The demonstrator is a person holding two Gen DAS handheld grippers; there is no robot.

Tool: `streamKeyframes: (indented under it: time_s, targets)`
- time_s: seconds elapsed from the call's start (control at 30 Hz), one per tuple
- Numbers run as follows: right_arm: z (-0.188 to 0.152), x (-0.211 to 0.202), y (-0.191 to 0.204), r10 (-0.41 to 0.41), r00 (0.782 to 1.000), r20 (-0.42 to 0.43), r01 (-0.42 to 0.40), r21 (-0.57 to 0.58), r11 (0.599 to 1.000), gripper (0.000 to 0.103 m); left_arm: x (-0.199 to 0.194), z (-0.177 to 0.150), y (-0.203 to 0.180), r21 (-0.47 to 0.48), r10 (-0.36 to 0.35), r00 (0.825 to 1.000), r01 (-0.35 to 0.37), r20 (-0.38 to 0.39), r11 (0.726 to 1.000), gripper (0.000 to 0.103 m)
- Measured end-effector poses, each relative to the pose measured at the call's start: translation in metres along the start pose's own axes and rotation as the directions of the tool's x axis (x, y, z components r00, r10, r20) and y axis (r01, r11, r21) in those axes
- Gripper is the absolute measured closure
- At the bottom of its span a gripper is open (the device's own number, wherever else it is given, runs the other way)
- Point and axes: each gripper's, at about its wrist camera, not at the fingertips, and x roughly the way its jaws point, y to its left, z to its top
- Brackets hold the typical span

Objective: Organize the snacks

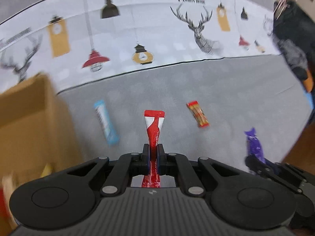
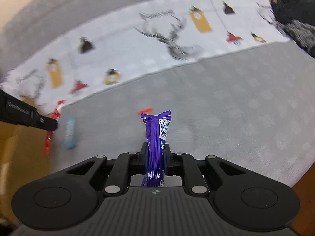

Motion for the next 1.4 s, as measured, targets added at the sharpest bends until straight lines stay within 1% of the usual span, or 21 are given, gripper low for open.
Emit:
streamKeyframes:
  time_s: [0.07, 0.13, 0.23, 0.33, 0.43, 0.57, 0.6, 0.67, 0.73, 0.83, 0.93, 1.07, 1.17, 1.4]
  targets:
    - [-0.008, -0.028, 0.022, 0.039, 0.999, 0.015, -0.039, -0.034, 0.999, 0.088, -0.029, -0.025, 0.007, -0.030, 0.008, 1.000, -0.008, 0.017, 1.000, 0.097]
    - [-0.017, -0.052, 0.042, 0.080, 0.997, 0.014, -0.079, -0.053, 0.995, 0.088, -0.056, -0.050, 0.015, -0.058, 0.038, 0.998, -0.035, 0.040, 0.998, 0.097]
    - [-0.033, -0.083, 0.070, 0.136, 0.991, 0.002, -0.135, -0.082, 0.987, 0.088, -0.094, -0.089, 0.033, -0.129, 0.068, 0.996, -0.060, 0.066, 0.990, 0.097]
    - [-0.052, -0.110, 0.099, 0.189, 0.982, -0.018, -0.190, -0.103, 0.976, 0.088, -0.123, -0.124, 0.049, -0.166, 0.108, 0.991, -0.094, 0.081, 0.982, 0.097]
    - [-0.071, -0.133, 0.130, 0.222, 0.974, -0.036, -0.225, -0.152, 0.963, 0.088, -0.150, -0.158, 0.068, -0.192, 0.159, 0.982, -0.138, 0.097, 0.972, 0.097]
    - [-0.092, -0.158, 0.163, 0.275, 0.960, -0.057, -0.281, -0.226, 0.933, 0.088, -0.182, -0.198, 0.092, -0.261, 0.209, 0.969, -0.169, 0.132, 0.950, 0.097]
    - [-0.096, -0.163, 0.170, 0.283, 0.957, -0.057, -0.288, -0.244, 0.926, 0.088, -0.189, -0.207, 0.096, -0.277, 0.220, 0.966, -0.177, 0.134, 0.945, 0.097]
    - [-0.100, -0.171, 0.182, 0.287, 0.956, -0.054, -0.291, -0.274, 0.917, 0.088, -0.205, -0.223, 0.105, -0.301, 0.224, 0.962, -0.169, 0.159, 0.938, 0.097]
    - [-0.102, -0.179, 0.194, 0.296, 0.954, -0.049, -0.296, -0.301, 0.906, 0.088, -0.219, -0.235, 0.111, -0.317, 0.242, 0.953, -0.176, 0.183, 0.932, 0.097]
    - [-0.108, -0.196, 0.202, 0.326, 0.945, -0.006, -0.310, -0.326, 0.893, 0.088, -0.234, -0.247, 0.114, -0.332, 0.255, 0.945, -0.177, 0.207, 0.927, 0.097]
    - [-0.116, -0.204, 0.198, 0.328, 0.945, -0.015, -0.315, -0.326, 0.891, 0.088, -0.243, -0.256, 0.110, -0.340, 0.259, 0.938, -0.171, 0.230, 0.925, 0.097]
    - [-0.118, -0.213, 0.191, 0.314, 0.950, -0.002, -0.299, -0.307, 0.903, 0.088, -0.245, -0.265, 0.102, -0.328, 0.236, 0.942, -0.150, 0.240, 0.933, 0.097]
    - [-0.121, -0.217, 0.191, 0.313, 0.950, 0.002, -0.296, -0.317, 0.901, 0.088, -0.246, -0.270, 0.098, -0.318, 0.233, 0.942, -0.150, 0.241, 0.936, 0.097]
    - [-0.123, -0.217, 0.197, 0.310, 0.951, -0.008, -0.294, -0.339, 0.893, 0.088, -0.247, -0.274, 0.105, -0.335, 0.241, 0.939, -0.152, 0.244, 0.930, 0.097]
